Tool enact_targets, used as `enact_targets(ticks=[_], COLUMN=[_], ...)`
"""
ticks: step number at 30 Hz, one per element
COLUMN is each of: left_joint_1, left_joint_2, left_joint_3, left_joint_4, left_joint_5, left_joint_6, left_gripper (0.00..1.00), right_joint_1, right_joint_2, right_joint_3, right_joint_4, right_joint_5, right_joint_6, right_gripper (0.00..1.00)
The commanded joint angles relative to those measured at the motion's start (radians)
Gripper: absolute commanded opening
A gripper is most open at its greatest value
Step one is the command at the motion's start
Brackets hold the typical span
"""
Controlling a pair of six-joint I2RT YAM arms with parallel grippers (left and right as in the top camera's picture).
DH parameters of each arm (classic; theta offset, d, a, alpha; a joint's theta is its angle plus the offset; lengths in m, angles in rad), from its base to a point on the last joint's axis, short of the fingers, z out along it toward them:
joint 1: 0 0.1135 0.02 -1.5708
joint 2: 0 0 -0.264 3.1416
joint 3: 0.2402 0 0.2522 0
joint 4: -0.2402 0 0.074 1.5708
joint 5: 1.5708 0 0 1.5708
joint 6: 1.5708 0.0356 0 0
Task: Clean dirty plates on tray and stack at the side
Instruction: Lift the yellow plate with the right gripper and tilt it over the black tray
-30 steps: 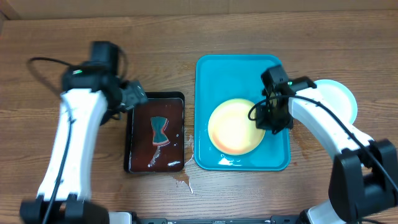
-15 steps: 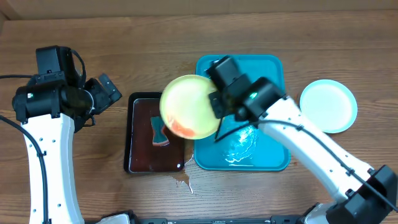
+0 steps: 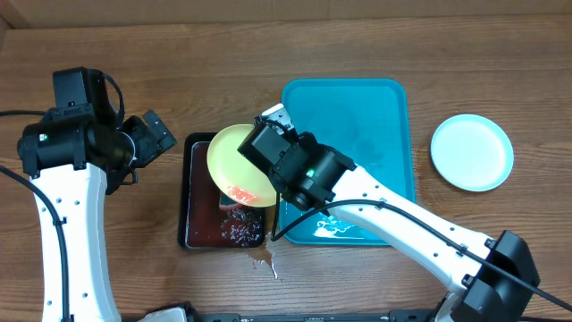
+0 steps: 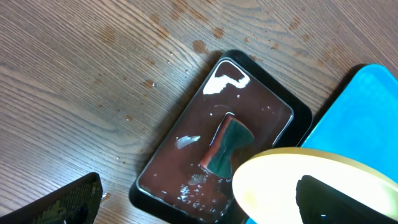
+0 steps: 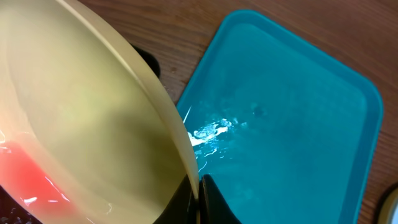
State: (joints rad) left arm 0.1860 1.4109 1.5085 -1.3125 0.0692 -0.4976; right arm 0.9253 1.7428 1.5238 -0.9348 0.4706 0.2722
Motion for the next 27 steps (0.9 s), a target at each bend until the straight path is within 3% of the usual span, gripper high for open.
enact_targets(ticks=[1,16,27], left_joint_1=[0.003,0.003,0.003], left_joint_2=[0.007,0.007,0.008], left_joint_3=[0.013,0.013,0.013], left_joint_4=[0.001,0.001,0.002], left_joint_5=[0.009,0.009,0.009], left_joint_6=[0.016,0.016,0.015], left_gripper=[1.00,1.00,1.00], right_joint_1=[0.035,0.259,0.351], right_joint_2=[-0.006,-0.006,-0.006], right_joint_3=[0.019,0.018,0.018], right_joint_4=[0.011,-0.005,-0.010], right_joint_5=[0.104,0.520,0.675], right_joint_6=[0.044,0.058,0.058], right_gripper=[0.04,0.04,0.04])
